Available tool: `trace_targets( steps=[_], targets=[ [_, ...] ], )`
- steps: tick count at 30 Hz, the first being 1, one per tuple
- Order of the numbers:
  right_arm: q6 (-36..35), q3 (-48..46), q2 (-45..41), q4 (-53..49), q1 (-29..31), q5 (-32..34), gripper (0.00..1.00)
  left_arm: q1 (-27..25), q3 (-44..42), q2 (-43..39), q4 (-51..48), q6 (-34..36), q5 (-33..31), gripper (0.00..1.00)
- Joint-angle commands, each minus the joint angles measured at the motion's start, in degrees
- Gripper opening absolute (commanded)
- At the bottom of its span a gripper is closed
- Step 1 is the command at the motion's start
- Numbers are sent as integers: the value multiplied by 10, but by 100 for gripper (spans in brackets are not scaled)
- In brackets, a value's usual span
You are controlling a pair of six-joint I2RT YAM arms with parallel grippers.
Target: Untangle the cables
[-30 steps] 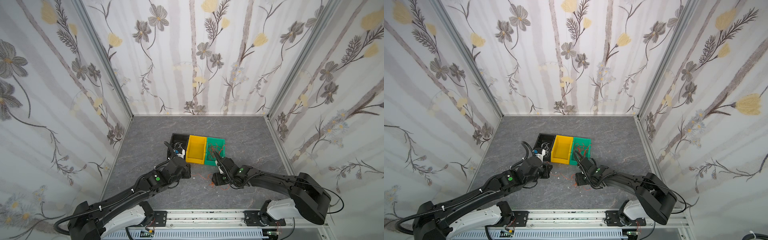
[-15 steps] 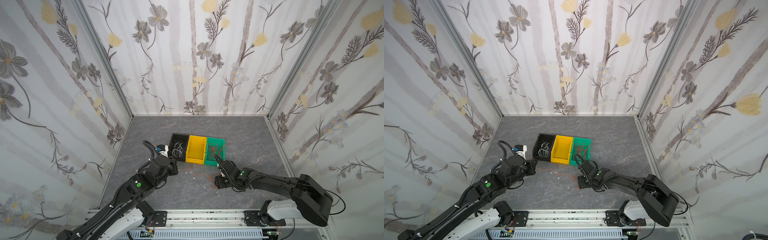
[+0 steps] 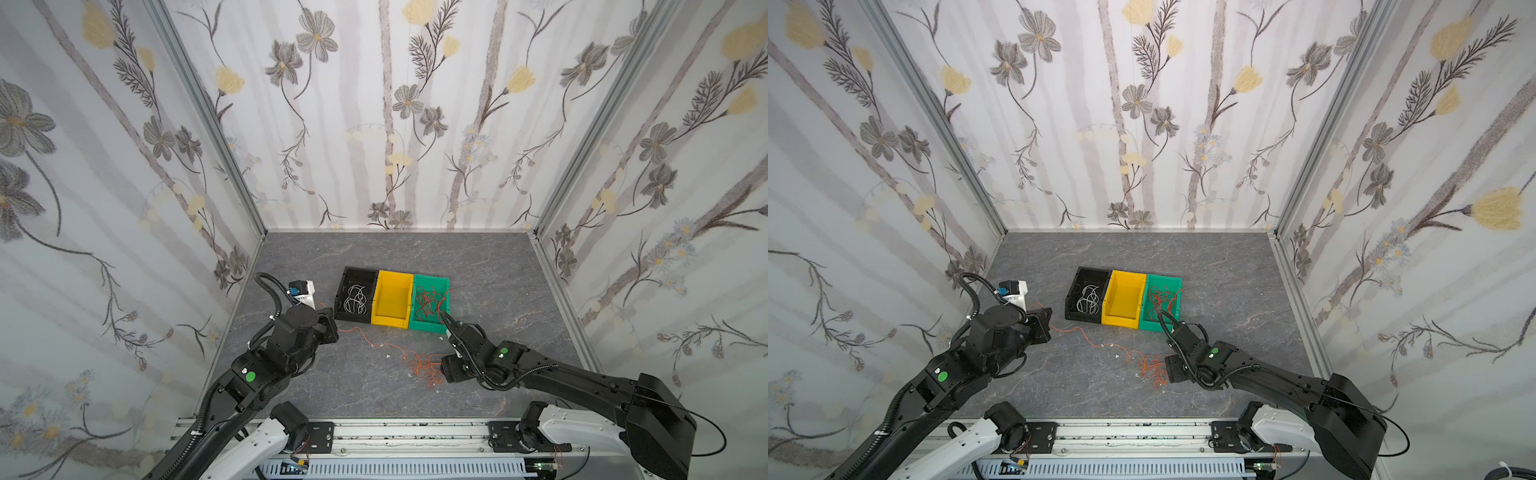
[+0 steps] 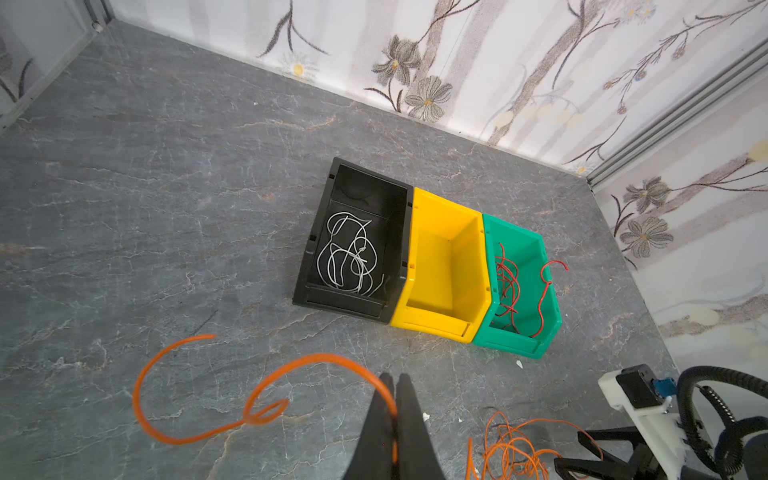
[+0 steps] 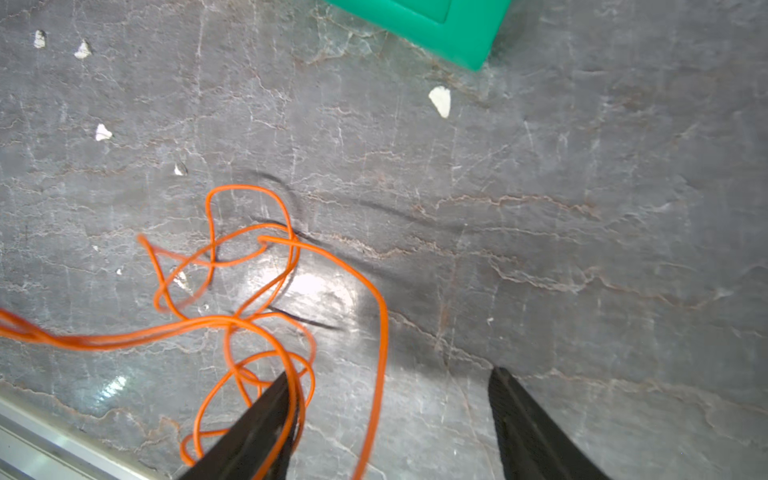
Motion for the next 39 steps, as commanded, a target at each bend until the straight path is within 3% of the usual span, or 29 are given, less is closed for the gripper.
trace_targets(
  steps=[1,15,29,39],
  targets=[
    [-8,4,-19,-1,1,-1,73,1,4,7,2,6,19,0],
    [-19,40,-45,87,10,-115,76,1,-6,23,50,-4,79,0],
    [4,74,142,246,35,-100,70,1,0,12,66,-12,108,0],
    [10,151,312,287,35,-113,66,2,36,-4,48,-4,104,0]
  ],
)
